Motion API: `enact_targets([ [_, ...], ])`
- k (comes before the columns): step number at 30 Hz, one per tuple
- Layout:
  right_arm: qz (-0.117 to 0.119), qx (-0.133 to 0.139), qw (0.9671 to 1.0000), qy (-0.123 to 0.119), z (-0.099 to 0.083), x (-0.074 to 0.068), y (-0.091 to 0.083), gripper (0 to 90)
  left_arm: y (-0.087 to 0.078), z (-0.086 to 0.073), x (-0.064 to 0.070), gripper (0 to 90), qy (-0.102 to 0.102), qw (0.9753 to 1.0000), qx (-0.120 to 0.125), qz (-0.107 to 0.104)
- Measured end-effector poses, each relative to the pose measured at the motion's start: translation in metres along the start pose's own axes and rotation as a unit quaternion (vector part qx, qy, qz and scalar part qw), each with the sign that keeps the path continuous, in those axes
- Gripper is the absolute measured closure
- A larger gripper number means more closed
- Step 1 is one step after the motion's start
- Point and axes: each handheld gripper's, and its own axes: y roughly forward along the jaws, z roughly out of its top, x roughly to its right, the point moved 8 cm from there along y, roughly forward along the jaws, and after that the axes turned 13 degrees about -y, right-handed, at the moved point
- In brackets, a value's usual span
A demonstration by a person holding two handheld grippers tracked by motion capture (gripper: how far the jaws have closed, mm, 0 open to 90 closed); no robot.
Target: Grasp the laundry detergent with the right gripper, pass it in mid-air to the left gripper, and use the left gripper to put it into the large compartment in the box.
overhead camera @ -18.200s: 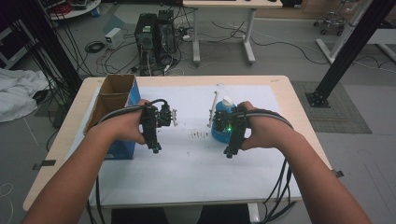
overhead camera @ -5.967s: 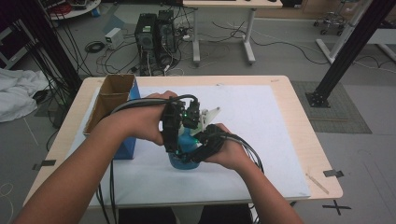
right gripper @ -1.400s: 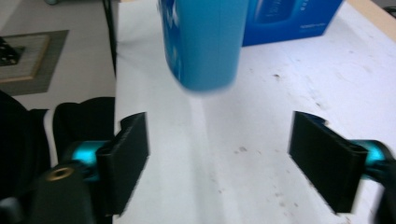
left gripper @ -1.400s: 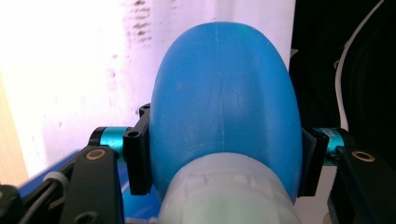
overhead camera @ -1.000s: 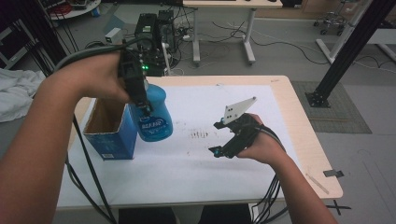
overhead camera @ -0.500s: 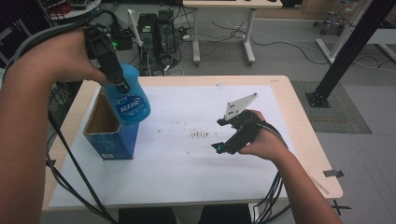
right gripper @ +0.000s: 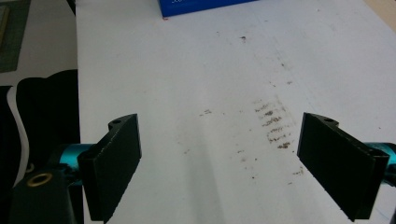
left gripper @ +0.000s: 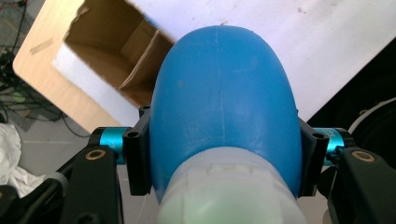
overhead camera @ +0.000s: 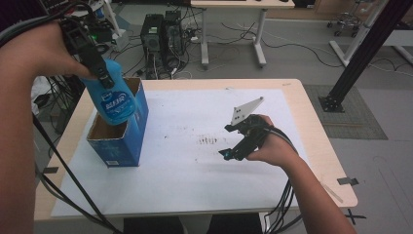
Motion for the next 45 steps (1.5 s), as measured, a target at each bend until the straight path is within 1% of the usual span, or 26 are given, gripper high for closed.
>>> enact_targets([
  [1,0.001,-0.001,1.0,0.001,0.0,0.0,0.001,12.8,0.001,-0.002,-0.005,38.0,-0.007,1.0,-0.003,0.001],
  [3,0.001,-0.003,1.0,0.001,0.0,0.001,0.001,12.8,0.001,-0.002,-0.005,38.1,-0.007,1.0,-0.003,0.001],
  [4,0.001,-0.003,1.0,0.001,0.0,0.001,0.001,12.8,0.008,-0.004,-0.014,38.1,-0.017,0.9998,-0.008,0.003],
  [6,0.002,-0.007,1.0,0.003,-0.001,0.002,0.003,12.8,0.009,-0.004,-0.016,38.0,-0.016,0.9998,-0.008,0.005],
  [7,0.002,-0.008,1.0,0.003,-0.002,0.002,0.004,12.8,0.014,-0.005,-0.02,38.0,-0.019,0.9997,-0.006,0.011],
  [10,0.003,-0.012,0.9999,0.005,-0.002,0.002,0.005,12.8,0.022,-0.005,-0.026,38.0,-0.019,0.9996,-0.013,0.019],
  [12,0.002,-0.014,0.9999,0.005,-0.003,0.002,0.004,12.8,0.028,-0.005,-0.028,38.0,-0.02,0.9995,-0.014,0.019],
  [14,0.003,-0.014,0.9999,0.005,-0.003,0.002,0.004,12.8,0.028,-0.005,-0.028,38.0,-0.02,0.9995,-0.014,0.019],
  [15,0.003,-0.014,0.9999,0.005,-0.003,0.002,0.004,12.8,0.037,-0.005,-0.03,38.0,-0.017,0.9996,-0.018,0.011],
  [16,0.003,-0.014,0.9999,0.005,-0.003,0.002,0.004,12.8,0.037,-0.005,-0.03,38.0,-0.017,0.9996,-0.018,0.011],
  [17,0.0,-0.017,0.9998,0.007,-0.004,0.001,0.003,12.8,0.044,-0.005,-0.03,38.0,-0.014,0.9997,-0.021,0.007],
  [20,-0.001,-0.018,0.9998,0.006,-0.004,0.001,0.003,12.8,0.054,-0.005,-0.032,38.0,-0.008,0.9997,-0.022,0.009],
  [23,-0.001,-0.019,0.9998,0.004,-0.004,0.0,0.003,12.8,0.068,-0.008,-0.034,38.0,-0.013,0.9996,-0.026,0.008],
  [24,-0.001,-0.019,0.9998,0.004,-0.004,0.0,0.003,12.8,0.068,-0.008,-0.034,37.9,-0.013,0.9996,-0.026,0.008],
  [25,-0.002,-0.019,0.9998,0.004,-0.003,0.0,0.004,12.8,0.076,-0.009,-0.034,37.9,-0.01,0.9996,-0.027,0.005],
  [27,-0.001,-0.019,0.9998,0.005,-0.003,-0.001,0.004,12.8,0.086,-0.012,-0.034,38.0,-0.008,0.9994,-0.033,0.001],
  [30,-0.001,-0.02,0.9998,0.005,-0.003,-0.001,0.004,12.8,0.102,-0.015,-0.035,38.0,-0.007,0.9993,-0.036,-0.006],
  [31,-0.001,-0.02,0.9998,0.005,-0.003,-0.001,0.004,12.8,0.102,-0.015,-0.035,38.0,-0.007,0.9993,-0.036,-0.006],
  [32,-0.001,-0.021,0.9998,0.002,-0.003,-0.001,0.004,12.8,0.114,-0.018,-0.036,38.0,0.006,0.9991,-0.042,-0.006],
  [34,0.001,-0.024,0.9997,0.001,-0.003,-0.002,0.005,12.8,0.124,-0.02,-0.037,38.0,0.015,0.9988,-0.046,-0.008],
  [37,0.0,-0.024,0.9997,0.002,-0.003,-0.003,0.005,12.8,0.137,-0.021,-0.036,38.0,0.02,0.9985,-0.048,-0.014],
  [38,0.001,-0.024,0.9997,0.004,-0.004,-0.003,0.006,12.8,0.141,-0.022,-0.036,38.0,0.025,0.9984,-0.049,-0.015],
  [39,0.0,-0.026,0.9996,0.005,-0.004,-0.003,0.006,12.8,0.149,-0.022,-0.035,38.0,0.032,0.9982,-0.049,-0.016],
  [40,0.0,-0.026,0.9996,0.005,-0.004,-0.003,0.006,12.8,0.149,-0.022,-0.035,38.0,0.032,0.9982,-0.049,-0.016],
  [43,0.0,-0.027,0.9996,0.005,-0.005,-0.004,0.007,12.8,0.161,-0.023,-0.036,38.0,0.041,0.9979,-0.048,-0.013],
  [45,-0.001,-0.03,0.9995,0.005,-0.006,-0.004,0.007,12.8,0.164,-0.023,-0.037,38.0,0.04,0.998,-0.047,-0.013],
])
